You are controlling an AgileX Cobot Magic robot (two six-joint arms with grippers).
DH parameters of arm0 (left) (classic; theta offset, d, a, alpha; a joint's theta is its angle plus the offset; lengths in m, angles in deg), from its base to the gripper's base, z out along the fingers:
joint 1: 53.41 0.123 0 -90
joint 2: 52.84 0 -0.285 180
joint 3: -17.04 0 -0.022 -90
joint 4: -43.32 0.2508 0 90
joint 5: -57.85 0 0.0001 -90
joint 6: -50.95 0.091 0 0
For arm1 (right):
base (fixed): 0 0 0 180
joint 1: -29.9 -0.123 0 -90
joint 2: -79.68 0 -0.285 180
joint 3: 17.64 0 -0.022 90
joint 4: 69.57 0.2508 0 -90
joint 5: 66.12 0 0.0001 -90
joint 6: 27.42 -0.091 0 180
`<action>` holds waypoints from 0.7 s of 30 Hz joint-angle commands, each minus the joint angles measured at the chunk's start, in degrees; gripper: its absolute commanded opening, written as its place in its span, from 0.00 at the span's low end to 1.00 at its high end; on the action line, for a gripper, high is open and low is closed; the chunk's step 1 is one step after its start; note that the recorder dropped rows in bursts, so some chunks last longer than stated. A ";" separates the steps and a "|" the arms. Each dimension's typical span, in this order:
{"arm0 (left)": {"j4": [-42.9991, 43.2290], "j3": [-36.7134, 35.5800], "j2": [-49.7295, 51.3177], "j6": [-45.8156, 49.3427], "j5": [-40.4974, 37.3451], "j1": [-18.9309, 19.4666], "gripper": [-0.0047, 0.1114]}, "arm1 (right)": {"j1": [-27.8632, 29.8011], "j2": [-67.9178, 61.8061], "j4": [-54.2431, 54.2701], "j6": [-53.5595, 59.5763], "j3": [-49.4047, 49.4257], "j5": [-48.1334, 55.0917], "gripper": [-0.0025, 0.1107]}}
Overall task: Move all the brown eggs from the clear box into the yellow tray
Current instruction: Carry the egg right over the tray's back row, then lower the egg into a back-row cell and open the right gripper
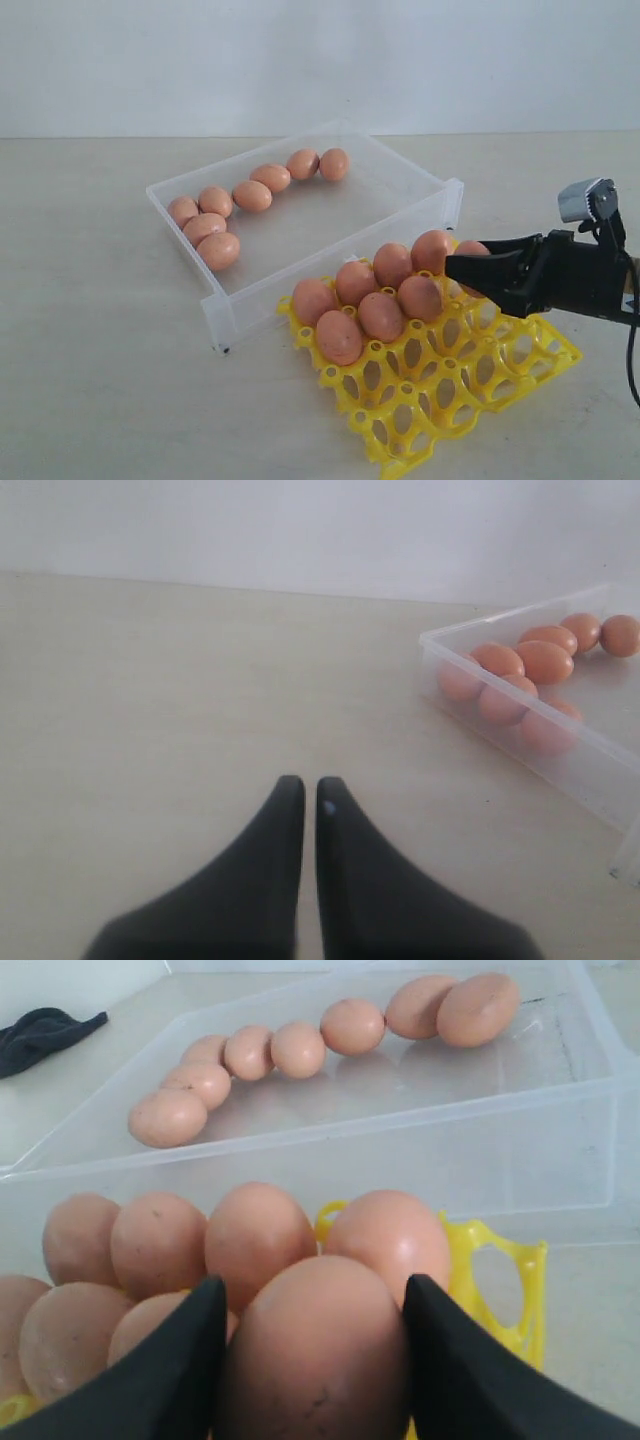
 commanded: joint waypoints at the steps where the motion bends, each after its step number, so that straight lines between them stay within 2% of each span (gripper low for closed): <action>1: -0.15 -0.15 -0.20 -0.06 0.23 0.17 0.08 | -0.01 -0.11 2.37 1.74 -0.14 -1.08 0.02; 5: -0.15 -0.15 -0.20 -0.06 0.23 0.17 0.08 | -1.53 -0.11 3.61 2.21 -0.14 -0.99 0.02; 11: -0.15 -0.15 -0.20 -0.06 0.23 0.17 0.08 | -7.11 -0.11 9.26 9.88 -0.14 3.67 0.02; 18: -0.15 -0.15 -0.20 -0.06 0.23 0.17 0.08 | -7.59 -0.11 9.68 10.19 -0.14 5.21 0.02; 20: -0.15 -0.15 -0.20 -0.06 0.23 0.17 0.08 | -7.59 -0.11 9.68 10.19 -0.14 6.37 0.07; 21: -0.15 -0.15 -0.20 -0.06 0.23 0.17 0.08 | -7.59 -0.11 9.68 10.31 -0.14 8.40 0.16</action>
